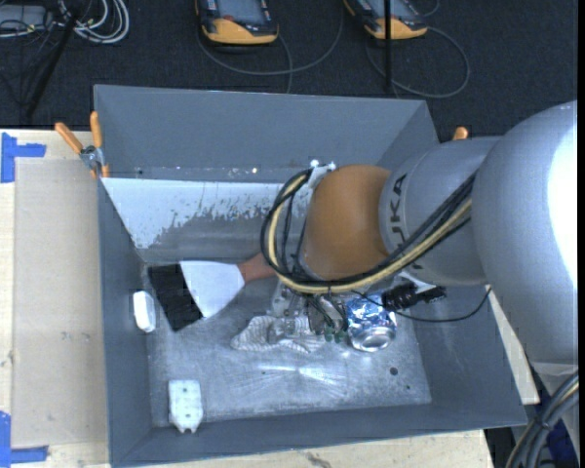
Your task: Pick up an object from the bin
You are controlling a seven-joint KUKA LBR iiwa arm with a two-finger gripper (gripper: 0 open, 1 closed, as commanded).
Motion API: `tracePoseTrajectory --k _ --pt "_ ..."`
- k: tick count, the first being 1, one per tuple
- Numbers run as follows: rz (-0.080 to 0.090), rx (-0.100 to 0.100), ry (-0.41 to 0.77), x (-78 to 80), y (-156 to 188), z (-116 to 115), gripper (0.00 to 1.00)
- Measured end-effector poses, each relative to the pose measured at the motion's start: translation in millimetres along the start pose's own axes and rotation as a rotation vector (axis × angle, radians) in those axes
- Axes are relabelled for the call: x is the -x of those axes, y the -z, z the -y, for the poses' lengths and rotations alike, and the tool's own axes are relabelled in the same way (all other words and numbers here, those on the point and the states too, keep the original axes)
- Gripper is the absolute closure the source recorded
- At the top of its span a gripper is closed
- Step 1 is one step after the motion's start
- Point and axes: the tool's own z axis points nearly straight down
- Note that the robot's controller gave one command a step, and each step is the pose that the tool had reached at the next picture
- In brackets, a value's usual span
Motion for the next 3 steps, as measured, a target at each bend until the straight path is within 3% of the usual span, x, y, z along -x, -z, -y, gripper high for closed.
tracePoseTrajectory --k 1,3 --pt "0.009 0.001 0.052 -3.8 117.4 -1.9 1.0" --pt "0.008 0.001 0.055 -4.3 118.2 -1.8 1.0"
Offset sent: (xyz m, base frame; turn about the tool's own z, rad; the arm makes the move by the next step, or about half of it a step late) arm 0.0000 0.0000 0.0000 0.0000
